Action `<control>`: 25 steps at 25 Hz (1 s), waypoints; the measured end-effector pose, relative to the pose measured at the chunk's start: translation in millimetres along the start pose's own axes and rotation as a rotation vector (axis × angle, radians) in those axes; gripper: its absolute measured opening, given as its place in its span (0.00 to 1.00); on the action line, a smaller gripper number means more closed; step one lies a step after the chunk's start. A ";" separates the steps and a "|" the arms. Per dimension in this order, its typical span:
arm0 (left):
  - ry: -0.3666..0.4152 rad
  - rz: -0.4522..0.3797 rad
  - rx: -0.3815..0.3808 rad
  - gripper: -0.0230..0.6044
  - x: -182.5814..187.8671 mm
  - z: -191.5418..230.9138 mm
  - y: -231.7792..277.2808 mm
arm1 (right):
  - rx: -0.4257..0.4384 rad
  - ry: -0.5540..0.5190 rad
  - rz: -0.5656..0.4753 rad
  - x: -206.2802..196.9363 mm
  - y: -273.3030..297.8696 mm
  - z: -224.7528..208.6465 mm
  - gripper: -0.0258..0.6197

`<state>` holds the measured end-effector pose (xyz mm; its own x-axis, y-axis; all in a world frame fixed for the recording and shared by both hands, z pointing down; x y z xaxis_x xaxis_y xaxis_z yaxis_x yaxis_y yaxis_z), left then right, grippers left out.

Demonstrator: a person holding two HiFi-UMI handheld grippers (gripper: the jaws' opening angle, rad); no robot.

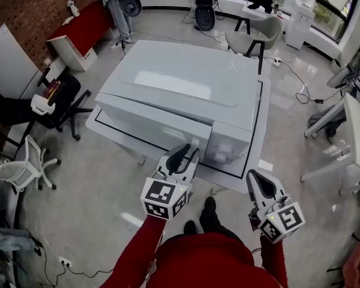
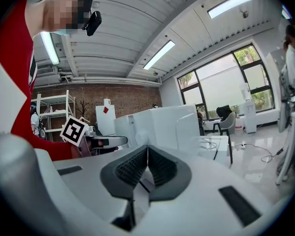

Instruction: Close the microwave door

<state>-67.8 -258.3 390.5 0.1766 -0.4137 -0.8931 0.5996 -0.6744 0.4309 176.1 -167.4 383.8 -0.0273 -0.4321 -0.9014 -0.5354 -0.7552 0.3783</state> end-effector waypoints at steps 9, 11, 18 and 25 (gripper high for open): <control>0.003 0.008 0.096 0.13 2.5 -2.1 0.4 | 0.018 0.002 0.009 0.3 5.7 -13.4 0.06; 0.007 0.014 0.098 0.13 3.6 -2.4 2.2 | 0.025 0.000 0.013 0.5 7.4 -14.1 0.06; 0.007 0.013 0.098 0.13 5.4 -2.0 6.3 | 0.041 -0.010 0.014 4.8 12.9 -15.1 0.06; 0.003 -0.003 0.113 0.10 9.0 -0.1 14.2 | 0.038 -0.004 0.025 4.3 13.8 -19.8 0.06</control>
<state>-57.6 -271.6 388.6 0.1773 -0.4101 -0.8947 0.5084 -0.7402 0.4400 185.3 -189.4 389.3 -0.0440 -0.4489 -0.8925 -0.5657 -0.7251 0.3926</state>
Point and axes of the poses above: the fingertips, and each gripper's own axes: y forward along the fingers, z to its left, x out of its top, the point moved 9 cm from there along -y, backward along the fingers, and after that the axes turned 14 degrees about z, right-handed, at the moved point
